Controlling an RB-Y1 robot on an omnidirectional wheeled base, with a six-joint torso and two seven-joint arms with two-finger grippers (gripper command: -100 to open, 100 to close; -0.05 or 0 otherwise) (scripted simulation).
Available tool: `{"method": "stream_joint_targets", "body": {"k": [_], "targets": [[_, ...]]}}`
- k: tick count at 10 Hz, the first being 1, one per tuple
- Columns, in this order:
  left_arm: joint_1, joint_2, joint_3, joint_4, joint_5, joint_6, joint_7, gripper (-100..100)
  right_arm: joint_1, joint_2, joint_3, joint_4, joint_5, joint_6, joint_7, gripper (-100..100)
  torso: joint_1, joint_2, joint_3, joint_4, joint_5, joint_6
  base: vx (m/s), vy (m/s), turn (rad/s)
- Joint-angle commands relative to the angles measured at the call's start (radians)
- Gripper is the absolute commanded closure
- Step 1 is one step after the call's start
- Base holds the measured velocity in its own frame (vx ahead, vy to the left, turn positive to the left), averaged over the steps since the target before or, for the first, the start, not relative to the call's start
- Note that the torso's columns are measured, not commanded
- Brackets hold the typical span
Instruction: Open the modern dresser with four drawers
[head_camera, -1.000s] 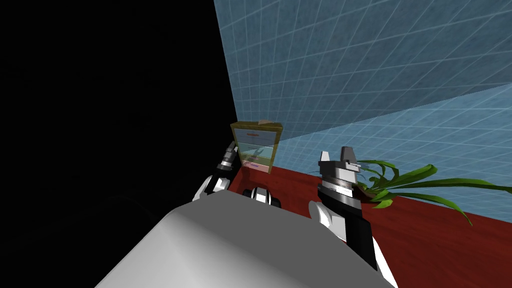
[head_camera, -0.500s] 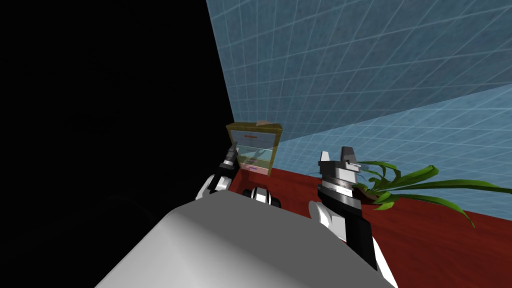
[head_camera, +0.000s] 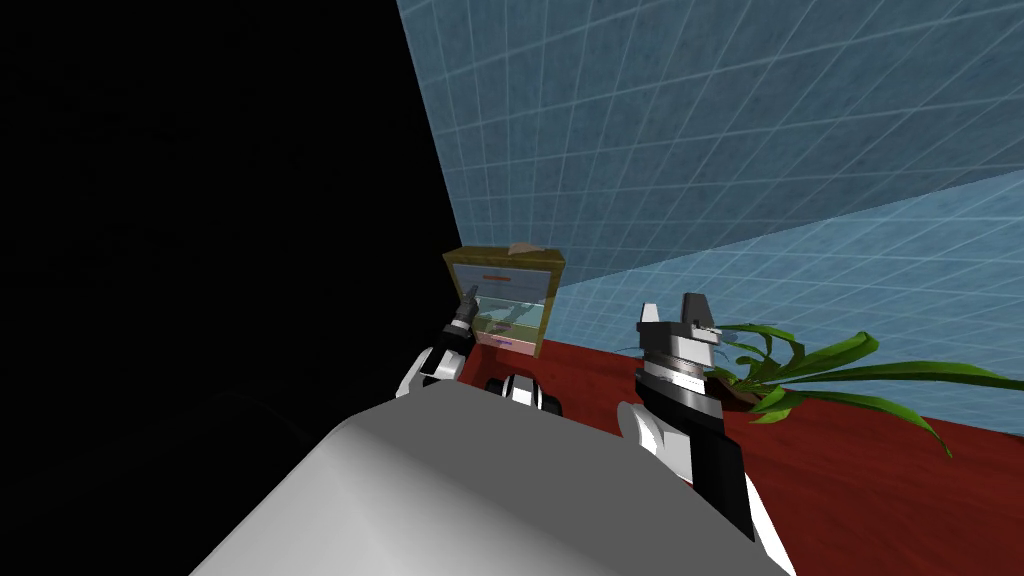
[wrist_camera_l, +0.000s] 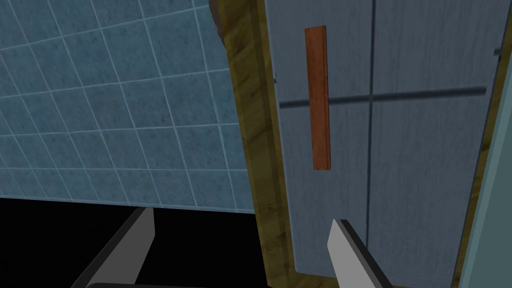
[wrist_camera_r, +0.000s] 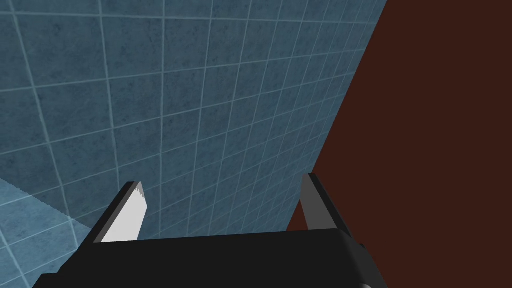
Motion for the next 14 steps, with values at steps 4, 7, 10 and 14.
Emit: {"method": "stream_joint_targets", "body": {"k": [4, 7, 10, 14], "targets": [[-0.025, -0.005, -0.013, 0.009, -0.007, 0.105, 0.004, -100, 0.000, 0.000, 0.000, 0.000, 0.000, 0.000, 0.000, 0, -0.001, 0.003, 0.002, 0.001, 0.000, 0.000, 0.115, 0.028, -0.045], [-0.038, -0.009, -0.020, 0.014, -0.010, 0.158, 0.007, -100, 0.000, 0.000, 0.000, 0.000, 0.000, 0.000, 0.000, 0, 0.000, 0.001, 0.000, 0.000, 0.000, 0.000, 0.108, 0.027, -0.049], [-0.053, -0.011, -0.027, 0.022, -0.014, 0.218, 0.010, -100, 0.000, 0.000, 0.000, 0.000, 0.000, 0.000, 0.000, 0, 0.000, 0.002, 0.001, 0.000, 0.000, 0.000, 0.111, 0.031, -0.055], [-0.048, -0.008, -0.025, 0.011, -0.012, 0.226, 0.012, -100, 0.000, 0.000, 0.000, 0.000, 0.000, 0.000, 0.000, 0, 0.000, 0.001, 0.001, 0.001, 0.000, 0.000, 0.075, 0.017, -0.022]]}}
